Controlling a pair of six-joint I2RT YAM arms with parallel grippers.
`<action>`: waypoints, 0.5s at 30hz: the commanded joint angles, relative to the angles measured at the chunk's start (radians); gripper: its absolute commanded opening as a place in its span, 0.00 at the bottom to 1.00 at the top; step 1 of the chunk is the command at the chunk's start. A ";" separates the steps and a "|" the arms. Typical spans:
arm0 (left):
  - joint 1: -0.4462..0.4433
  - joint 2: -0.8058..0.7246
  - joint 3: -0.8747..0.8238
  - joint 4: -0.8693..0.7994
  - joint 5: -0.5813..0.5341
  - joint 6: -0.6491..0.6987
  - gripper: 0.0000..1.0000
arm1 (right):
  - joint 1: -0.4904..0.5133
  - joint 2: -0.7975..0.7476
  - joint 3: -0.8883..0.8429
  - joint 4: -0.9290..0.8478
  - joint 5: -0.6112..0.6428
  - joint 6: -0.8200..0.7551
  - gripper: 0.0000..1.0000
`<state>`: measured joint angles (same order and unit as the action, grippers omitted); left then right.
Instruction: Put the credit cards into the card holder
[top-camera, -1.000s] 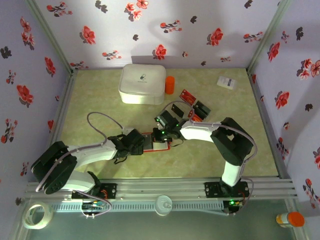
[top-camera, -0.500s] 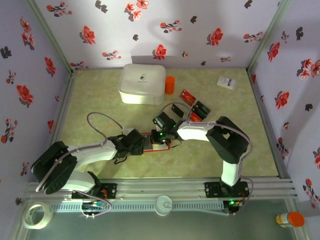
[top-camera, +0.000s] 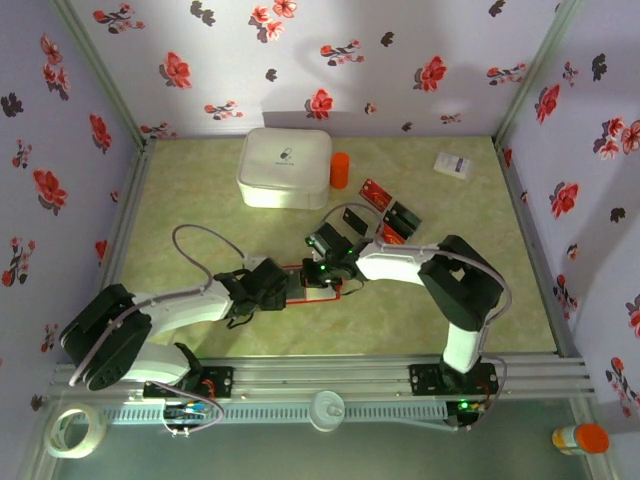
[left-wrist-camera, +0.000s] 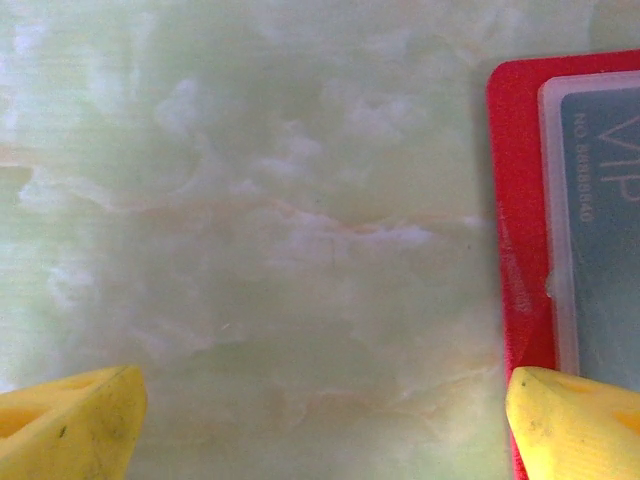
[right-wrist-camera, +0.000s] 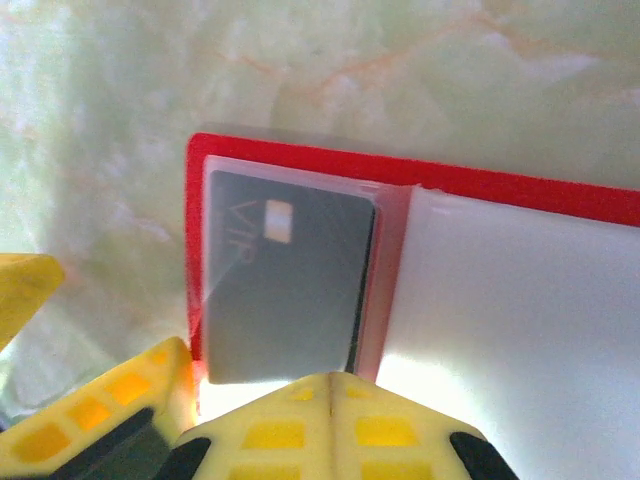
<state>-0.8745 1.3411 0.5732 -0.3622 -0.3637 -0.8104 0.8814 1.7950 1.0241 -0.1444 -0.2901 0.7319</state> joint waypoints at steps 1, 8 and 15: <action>0.013 -0.065 0.024 -0.072 -0.022 -0.019 0.93 | -0.016 -0.089 0.021 -0.048 0.024 -0.023 0.02; 0.028 -0.182 0.096 -0.144 -0.014 -0.016 0.94 | -0.091 -0.201 -0.026 -0.103 0.070 -0.065 0.04; 0.023 -0.176 0.160 -0.074 0.086 -0.003 0.93 | -0.160 -0.213 -0.050 -0.116 0.061 -0.100 0.04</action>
<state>-0.8528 1.1515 0.7033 -0.4496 -0.3237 -0.8104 0.7349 1.5795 0.9871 -0.2226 -0.2409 0.6697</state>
